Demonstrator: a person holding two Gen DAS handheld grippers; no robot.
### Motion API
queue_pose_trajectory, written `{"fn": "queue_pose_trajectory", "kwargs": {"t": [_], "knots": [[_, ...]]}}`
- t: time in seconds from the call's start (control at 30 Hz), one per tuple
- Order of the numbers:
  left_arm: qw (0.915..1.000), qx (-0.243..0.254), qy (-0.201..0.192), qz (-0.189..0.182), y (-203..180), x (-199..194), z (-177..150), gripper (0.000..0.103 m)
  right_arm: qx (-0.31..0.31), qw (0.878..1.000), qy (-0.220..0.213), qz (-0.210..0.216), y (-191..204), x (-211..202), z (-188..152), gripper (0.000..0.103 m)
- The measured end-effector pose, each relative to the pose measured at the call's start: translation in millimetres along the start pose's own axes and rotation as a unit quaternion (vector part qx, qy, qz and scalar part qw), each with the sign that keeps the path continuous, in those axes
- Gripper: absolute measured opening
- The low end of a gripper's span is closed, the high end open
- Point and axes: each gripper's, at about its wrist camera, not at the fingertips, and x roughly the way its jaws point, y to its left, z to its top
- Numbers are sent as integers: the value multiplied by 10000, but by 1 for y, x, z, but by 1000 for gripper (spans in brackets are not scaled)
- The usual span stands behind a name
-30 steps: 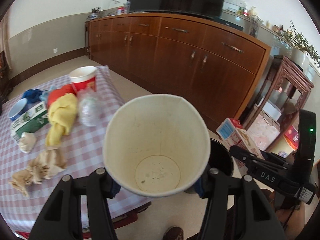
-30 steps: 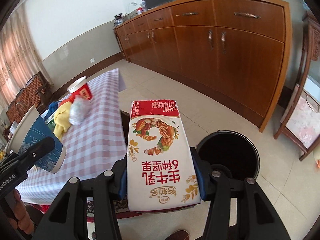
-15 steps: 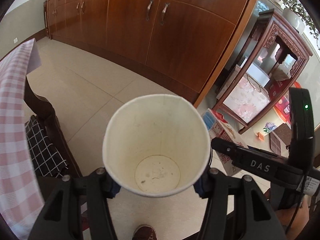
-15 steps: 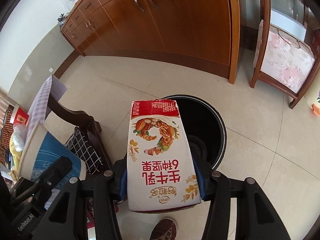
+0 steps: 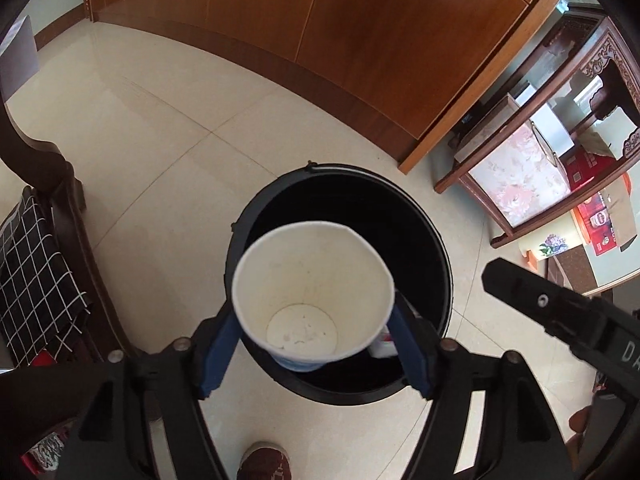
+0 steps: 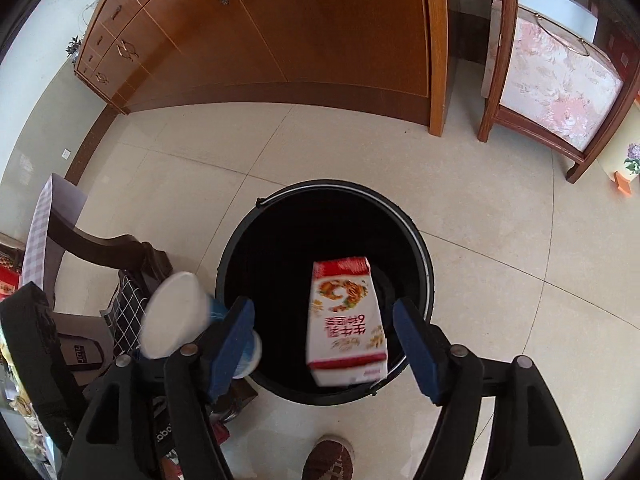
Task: Collect trash
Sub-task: 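Open the right gripper over the bin while the left releases the cup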
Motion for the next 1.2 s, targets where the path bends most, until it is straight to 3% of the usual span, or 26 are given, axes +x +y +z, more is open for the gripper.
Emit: {"fn": "queue_pose_trajectory", "kwargs": {"t": [0.13, 0.3, 0.63, 0.8, 0.97, 1.07, 1.13, 1.2], "knots": [[9994, 59, -346, 62, -1, -27, -1, 73, -115, 9993, -326, -161, 3, -22, -4, 74], [9960, 136, -831, 313, 7, -89, -16, 73, -316, 9968, -697, -224, 15, -61, -17, 74], [9825, -422, -1688, 667, 46, -209, -56, 73, -1091, 9848, -1325, 271, 84, -139, -60, 74], [9688, -648, -2129, 1088, 78, -252, -84, 74, -1610, 9738, -1474, 631, 135, -163, -93, 77], [9500, -980, -2591, 1441, 110, -273, -109, 85, -2190, 9578, -1516, 1081, 189, -172, -127, 79], [9492, -1060, -2433, 1689, 128, -271, -105, 84, -2205, 9537, -1602, 1276, 205, -168, -134, 79], [9454, -1204, -2576, 1593, 142, -282, -110, 84, -2280, 9547, -1625, 1008, 208, -167, -133, 79], [9384, -1296, -2754, 1634, 149, -290, -119, 85, -2153, 9545, -1795, 1019, 198, -173, -128, 79]]}}
